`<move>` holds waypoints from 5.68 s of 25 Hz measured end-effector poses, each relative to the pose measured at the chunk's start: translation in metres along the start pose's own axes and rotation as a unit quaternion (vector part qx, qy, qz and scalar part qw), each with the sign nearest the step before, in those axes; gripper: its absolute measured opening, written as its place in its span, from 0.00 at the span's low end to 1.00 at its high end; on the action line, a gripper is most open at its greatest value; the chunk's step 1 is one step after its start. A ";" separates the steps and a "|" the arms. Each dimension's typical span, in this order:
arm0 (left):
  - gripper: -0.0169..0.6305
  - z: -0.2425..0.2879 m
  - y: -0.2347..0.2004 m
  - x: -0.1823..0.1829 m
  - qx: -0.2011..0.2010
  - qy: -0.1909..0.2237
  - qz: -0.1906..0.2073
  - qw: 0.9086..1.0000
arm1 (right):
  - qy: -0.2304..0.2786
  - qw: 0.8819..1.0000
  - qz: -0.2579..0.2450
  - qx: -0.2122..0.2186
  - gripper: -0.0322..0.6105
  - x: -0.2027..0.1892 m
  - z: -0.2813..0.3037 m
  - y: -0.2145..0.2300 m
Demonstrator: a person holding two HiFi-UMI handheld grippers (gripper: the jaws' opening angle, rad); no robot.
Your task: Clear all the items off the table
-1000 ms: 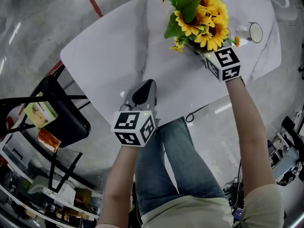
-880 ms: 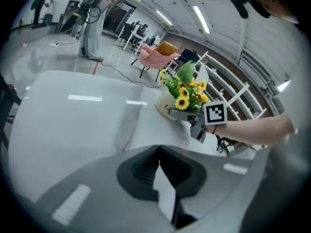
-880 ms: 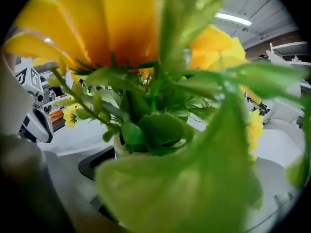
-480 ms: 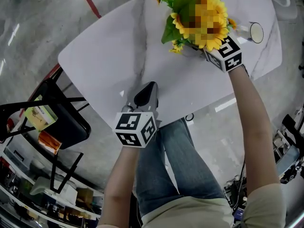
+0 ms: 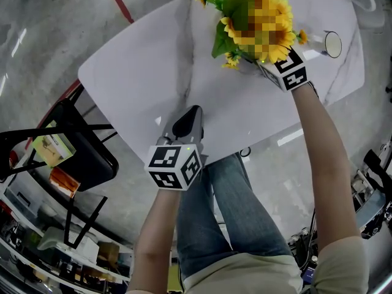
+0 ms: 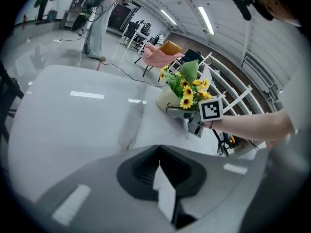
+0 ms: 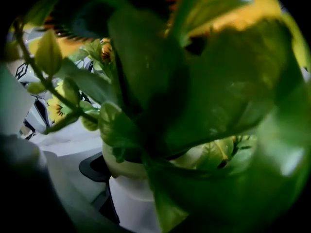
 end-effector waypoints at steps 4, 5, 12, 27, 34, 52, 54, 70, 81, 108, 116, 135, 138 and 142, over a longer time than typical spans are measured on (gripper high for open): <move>0.04 -0.004 -0.001 -0.001 0.002 0.003 -0.003 1.000 | -0.005 1.000 0.011 -0.011 0.88 0.000 -0.001 -0.002; 0.04 -0.005 -0.001 -0.001 0.002 0.004 -0.004 1.000 | -0.007 1.000 0.013 -0.015 0.88 0.000 -0.002 -0.002; 0.04 -0.014 0.003 -0.004 0.002 0.013 -0.008 1.000 | -0.014 0.997 0.049 -0.054 0.87 -0.003 -0.012 -0.008; 0.04 -0.042 -0.027 -0.007 0.021 0.037 -0.022 0.999 | 0.011 0.994 0.085 -0.065 0.87 0.025 -0.004 -0.042; 0.04 -0.059 -0.021 -0.006 0.030 0.051 -0.029 0.998 | 0.022 0.996 0.070 -0.049 0.87 0.053 -0.018 -0.060; 0.04 -0.135 -0.069 -0.014 0.065 0.115 -0.080 0.988 | 0.037 0.999 0.014 0.014 0.87 0.124 -0.017 -0.176; 0.04 -0.142 -0.074 -0.017 0.071 0.123 -0.087 0.986 | 0.038 0.999 0.012 0.022 0.87 0.128 -0.015 -0.188; 0.04 -0.192 -0.106 -0.039 0.109 0.173 -0.140 0.969 | 0.042 0.993 -0.044 0.103 0.87 0.175 0.004 -0.283; 0.04 -0.235 -0.153 -0.066 0.133 0.195 -0.164 0.958 | 0.052 0.985 -0.076 0.148 0.87 0.205 0.026 -0.368; 0.04 -0.321 -0.257 -0.114 0.192 0.252 -0.242 0.917 | 0.063 0.954 -0.167 0.240 0.87 0.274 0.097 -0.529; 0.04 -0.341 -0.297 -0.123 0.208 0.268 -0.267 0.902 | 0.062 0.945 -0.193 0.259 0.87 0.292 0.136 -0.572; 0.04 -0.360 -0.334 -0.150 0.234 0.287 -0.283 0.885 | 0.063 0.934 -0.240 0.256 0.87 0.317 0.213 -0.635; 0.04 -0.361 -0.324 -0.151 0.235 0.288 -0.281 0.885 | 0.062 0.934 -0.243 0.253 0.87 0.318 0.212 -0.634; 0.04 -0.361 -0.316 -0.155 0.234 0.287 -0.280 0.886 | 0.059 0.936 -0.247 0.246 0.87 0.317 0.218 -0.634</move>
Point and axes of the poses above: the fingertips, and each gripper's own axes: z forward along the fingers, y to its right, x out of its top, the point moved 2 cm from there along -z, backward along the fingers, and after that the axes turned 4 degrees about -z, right-handed, at the moved point
